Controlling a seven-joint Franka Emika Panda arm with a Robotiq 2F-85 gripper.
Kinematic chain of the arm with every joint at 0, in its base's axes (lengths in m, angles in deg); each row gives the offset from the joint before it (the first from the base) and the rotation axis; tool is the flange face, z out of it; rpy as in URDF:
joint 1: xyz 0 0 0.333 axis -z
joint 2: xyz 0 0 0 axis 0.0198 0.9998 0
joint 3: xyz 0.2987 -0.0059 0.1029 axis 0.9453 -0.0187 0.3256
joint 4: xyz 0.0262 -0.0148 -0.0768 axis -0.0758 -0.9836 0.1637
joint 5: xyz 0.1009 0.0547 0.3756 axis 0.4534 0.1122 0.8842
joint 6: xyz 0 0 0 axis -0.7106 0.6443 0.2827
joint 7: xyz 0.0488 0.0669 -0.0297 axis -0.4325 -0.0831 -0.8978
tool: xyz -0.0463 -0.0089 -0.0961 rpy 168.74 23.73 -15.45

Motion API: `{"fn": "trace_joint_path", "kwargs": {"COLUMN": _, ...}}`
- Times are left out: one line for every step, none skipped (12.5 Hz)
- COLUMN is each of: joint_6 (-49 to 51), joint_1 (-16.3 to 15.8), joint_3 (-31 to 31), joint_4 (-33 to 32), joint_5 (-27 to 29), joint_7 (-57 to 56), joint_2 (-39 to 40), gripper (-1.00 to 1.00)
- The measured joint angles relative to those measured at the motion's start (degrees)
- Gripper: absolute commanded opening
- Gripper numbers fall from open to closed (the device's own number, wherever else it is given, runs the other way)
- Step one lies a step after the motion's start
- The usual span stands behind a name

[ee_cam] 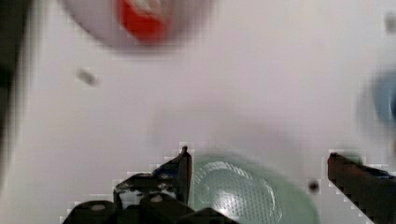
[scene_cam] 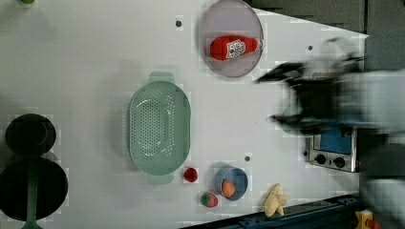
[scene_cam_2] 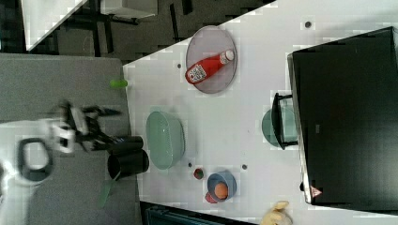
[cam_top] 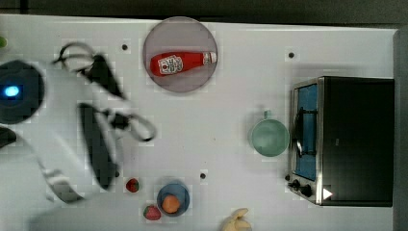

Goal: Drag strainer right to left.

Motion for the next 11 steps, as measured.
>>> {"fn": "trace_joint_path", "kwargs": {"joint_6": 2.3, "joint_1": 0.9, "joint_3": -3.8, "joint_4": 1.0, "joint_5": -0.1, "joint_7": -6.3, "joint_2": -4.4, "gripper": 1.00}}
{"fn": "trace_joint_path", "kwargs": {"joint_6": 5.0, "joint_1": 1.1, "joint_3": -8.4, "joint_4": 1.8, "joint_5": -0.2, "joint_7": -12.1, "joint_2": -8.6, "gripper": 1.00}}
{"fn": "trace_joint_path", "kwargs": {"joint_6": 6.7, "joint_1": 2.3, "joint_3": -12.1, "joint_4": 2.6, "joint_5": -1.2, "joint_7": -18.2, "joint_2": -12.1, "gripper": 1.00}}
{"fn": "trace_joint_path", "kwargs": {"joint_6": 7.9, "joint_1": 3.2, "joint_3": -15.9, "joint_4": 3.1, "joint_5": -3.8, "joint_7": -24.2, "joint_2": -15.0, "gripper": 1.00}}
{"fn": "trace_joint_path", "kwargs": {"joint_6": 9.5, "joint_1": 4.4, "joint_3": -19.1, "joint_4": 3.2, "joint_5": -6.8, "joint_7": -29.1, "joint_2": -17.2, "gripper": 1.00}}
{"fn": "trace_joint_path", "kwargs": {"joint_6": 10.4, "joint_1": 6.4, "joint_3": -21.5, "joint_4": 3.3, "joint_5": -8.9, "joint_7": -32.8, "joint_2": -18.3, "gripper": 1.00}}
{"fn": "trace_joint_path", "kwargs": {"joint_6": 11.4, "joint_1": 7.3, "joint_3": -24.3, "joint_4": 3.1, "joint_5": -9.2, "joint_7": -35.3, "joint_2": -18.5, "gripper": 1.00}}
{"fn": "trace_joint_path", "kwargs": {"joint_6": 11.8, "joint_1": 8.5, "joint_3": -25.8, "joint_4": 2.1, "joint_5": -10.3, "joint_7": -37.0, "joint_2": -18.0, "gripper": 1.00}}
{"fn": "trace_joint_path", "kwargs": {"joint_6": 11.5, "joint_1": 9.2, "joint_3": -26.2, "joint_4": 1.2, "joint_5": -11.1, "joint_7": -38.6, "joint_2": -17.1, "gripper": 1.00}}
{"fn": "trace_joint_path", "kwargs": {"joint_6": 10.7, "joint_1": 9.2, "joint_3": -26.0, "joint_4": 0.0, "joint_5": -11.3, "joint_7": -40.3, "joint_2": -16.3, "gripper": 1.00}}
{"fn": "trace_joint_path", "kwargs": {"joint_6": 10.8, "joint_1": 8.4, "joint_3": -25.3, "joint_4": -1.0, "joint_5": -10.7, "joint_7": -41.1, "joint_2": -15.7, "gripper": 1.00}}
